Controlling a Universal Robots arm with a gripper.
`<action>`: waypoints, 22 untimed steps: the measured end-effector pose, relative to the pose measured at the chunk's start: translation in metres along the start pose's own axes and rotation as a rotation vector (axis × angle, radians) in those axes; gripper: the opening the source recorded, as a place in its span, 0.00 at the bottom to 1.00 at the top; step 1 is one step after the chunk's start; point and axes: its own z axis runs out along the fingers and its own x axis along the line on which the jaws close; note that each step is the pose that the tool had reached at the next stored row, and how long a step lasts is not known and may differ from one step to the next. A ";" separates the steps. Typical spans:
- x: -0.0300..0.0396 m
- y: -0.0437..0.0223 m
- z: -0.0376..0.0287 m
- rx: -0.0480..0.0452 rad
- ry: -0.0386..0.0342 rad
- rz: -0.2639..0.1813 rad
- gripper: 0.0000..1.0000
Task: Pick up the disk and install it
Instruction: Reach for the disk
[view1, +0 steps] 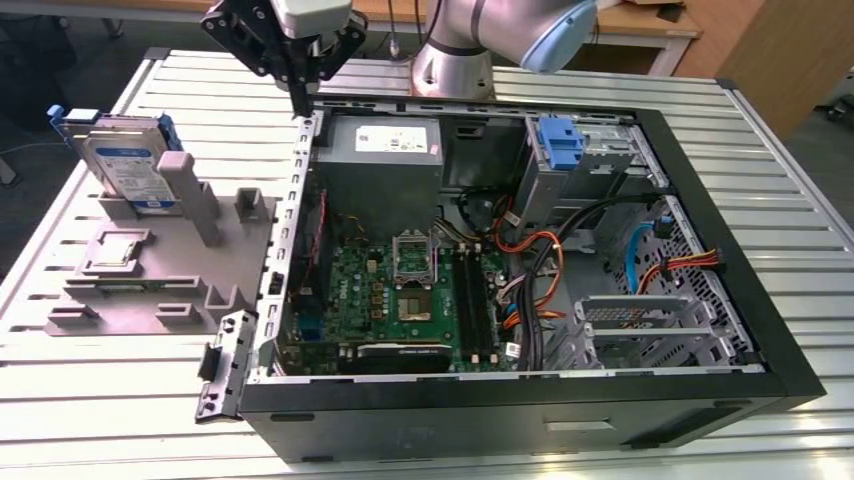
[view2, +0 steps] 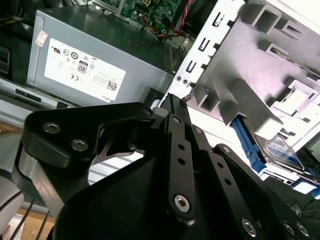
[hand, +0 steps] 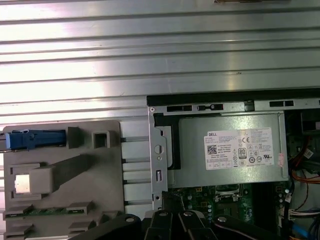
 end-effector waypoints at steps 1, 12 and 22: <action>0.0002 0.0000 0.0000 0.0000 0.0001 0.000 0.10; 0.0182 -0.0016 0.0040 0.0009 0.0127 0.001 0.10; 0.0209 -0.0018 0.0041 0.0009 0.0127 0.001 0.10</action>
